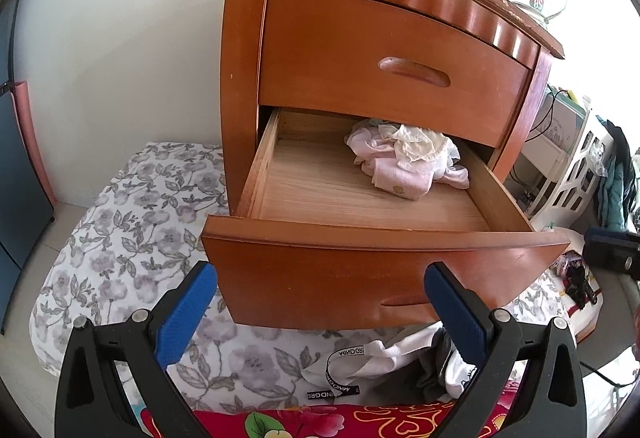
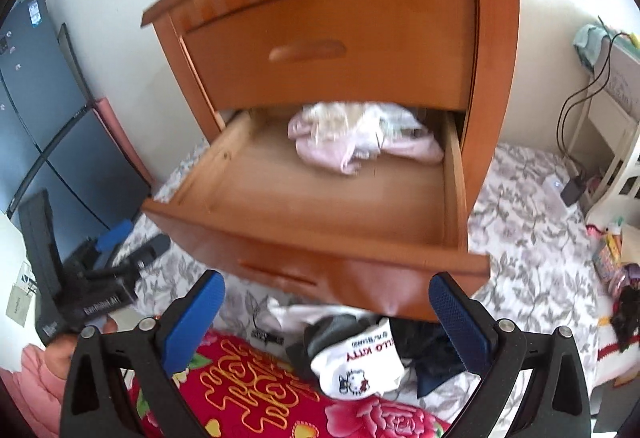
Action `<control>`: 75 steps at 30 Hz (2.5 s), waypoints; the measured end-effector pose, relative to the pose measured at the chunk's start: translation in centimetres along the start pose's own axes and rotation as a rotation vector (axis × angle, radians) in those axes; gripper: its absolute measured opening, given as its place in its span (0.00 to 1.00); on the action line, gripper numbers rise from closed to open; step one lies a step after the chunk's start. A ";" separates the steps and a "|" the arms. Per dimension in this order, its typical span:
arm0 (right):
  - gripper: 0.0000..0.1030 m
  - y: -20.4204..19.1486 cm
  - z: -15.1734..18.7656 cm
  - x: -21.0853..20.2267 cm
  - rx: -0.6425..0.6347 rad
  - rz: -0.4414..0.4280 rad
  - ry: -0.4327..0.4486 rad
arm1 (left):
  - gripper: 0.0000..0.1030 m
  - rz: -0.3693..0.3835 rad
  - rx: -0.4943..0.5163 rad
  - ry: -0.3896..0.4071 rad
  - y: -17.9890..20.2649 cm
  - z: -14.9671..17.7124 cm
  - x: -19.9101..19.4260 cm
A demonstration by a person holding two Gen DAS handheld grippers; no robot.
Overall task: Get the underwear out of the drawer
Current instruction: 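Move the right gripper into the drawer toward the white lace garment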
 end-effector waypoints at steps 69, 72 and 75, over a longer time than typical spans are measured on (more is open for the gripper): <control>0.61 0.8 -12.6 21.1 -0.226 0.164 -0.318 | 1.00 0.054 -0.146 -0.062 -4.5 -0.1 3.5; 0.56 1.0 -12.8 22.0 -0.215 0.173 -0.328 | 1.00 0.059 -0.145 -0.062 -4.5 -0.2 3.6; 0.49 1.4 -12.9 22.5 -0.193 0.176 -0.333 | 1.00 0.062 -0.147 -0.066 -4.6 -0.1 3.7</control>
Point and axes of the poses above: each gripper's, at about its wrist camera, not at the fingertips, and x roughly the way its jaws point, y to its right, z to its underside, the point moved 6 cm from there along x, roughly the way its jaws point, and after that the axes turned 9 degrees about -x, right-handed, at the moved point
